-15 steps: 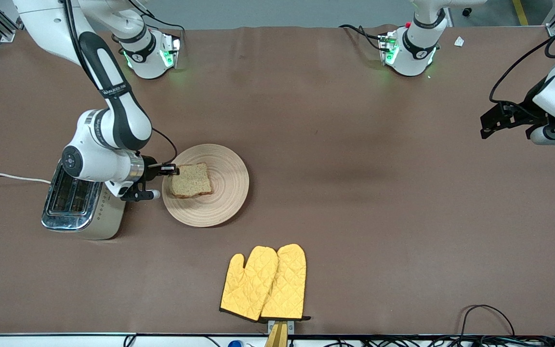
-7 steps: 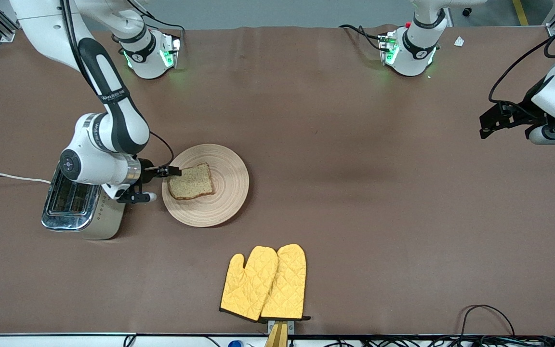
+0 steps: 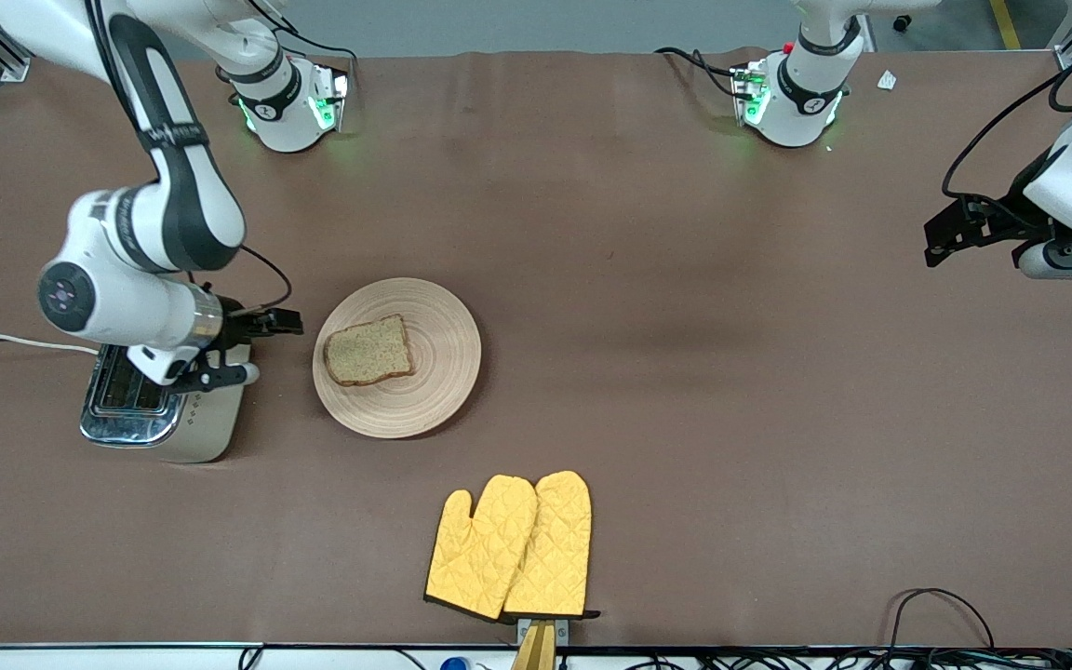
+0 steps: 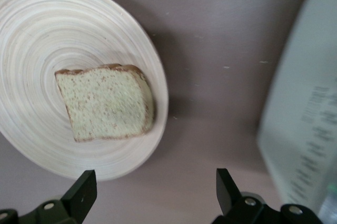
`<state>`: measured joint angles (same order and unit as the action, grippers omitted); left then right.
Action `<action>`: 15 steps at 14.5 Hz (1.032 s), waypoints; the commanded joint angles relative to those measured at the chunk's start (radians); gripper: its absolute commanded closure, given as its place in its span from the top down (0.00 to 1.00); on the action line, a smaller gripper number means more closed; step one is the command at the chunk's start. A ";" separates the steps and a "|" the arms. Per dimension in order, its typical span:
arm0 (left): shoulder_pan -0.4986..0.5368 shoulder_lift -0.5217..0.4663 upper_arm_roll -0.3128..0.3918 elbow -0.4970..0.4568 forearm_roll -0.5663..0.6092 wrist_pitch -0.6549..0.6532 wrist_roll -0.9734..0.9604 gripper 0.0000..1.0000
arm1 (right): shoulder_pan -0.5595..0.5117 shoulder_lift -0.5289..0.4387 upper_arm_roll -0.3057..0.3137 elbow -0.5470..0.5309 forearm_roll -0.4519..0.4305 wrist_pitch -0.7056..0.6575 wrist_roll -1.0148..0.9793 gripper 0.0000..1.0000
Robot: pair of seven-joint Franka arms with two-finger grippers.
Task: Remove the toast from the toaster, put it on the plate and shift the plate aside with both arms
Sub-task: 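Open the right gripper and withdraw it toward the toaster, then reach the left gripper to the rim of the wooden plate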
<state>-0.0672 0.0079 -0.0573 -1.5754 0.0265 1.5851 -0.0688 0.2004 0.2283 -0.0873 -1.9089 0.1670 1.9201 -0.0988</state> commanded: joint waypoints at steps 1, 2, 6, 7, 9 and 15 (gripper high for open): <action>0.004 0.004 -0.004 0.005 -0.022 -0.060 0.015 1.00 | -0.033 -0.061 0.000 0.082 -0.079 -0.119 0.034 1.00; 0.004 0.013 -0.004 -0.011 -0.077 -0.063 0.014 1.00 | -0.045 -0.079 0.000 0.109 -0.099 -0.150 0.034 1.00; -0.008 0.165 -0.004 -0.025 -0.336 -0.001 0.011 1.00 | -0.134 -0.193 -0.005 0.162 -0.178 -0.239 0.022 1.00; -0.019 0.213 -0.006 -0.023 -0.396 0.037 0.011 1.00 | -0.145 -0.216 -0.005 0.168 -0.187 -0.259 0.019 1.00; -0.054 0.312 -0.032 -0.017 -0.483 0.125 0.021 1.00 | -0.142 -0.236 0.000 0.226 -0.230 -0.356 0.034 1.00; -0.077 0.617 -0.225 -0.008 -0.795 0.493 0.108 1.00 | -0.167 -0.231 -0.005 0.373 -0.218 -0.446 0.077 1.00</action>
<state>-0.1400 0.5365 -0.2312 -1.6203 -0.7011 1.9979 0.0001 0.0614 -0.0125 -0.1055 -1.5568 -0.0453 1.4891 -0.0423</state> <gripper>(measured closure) 0.000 0.000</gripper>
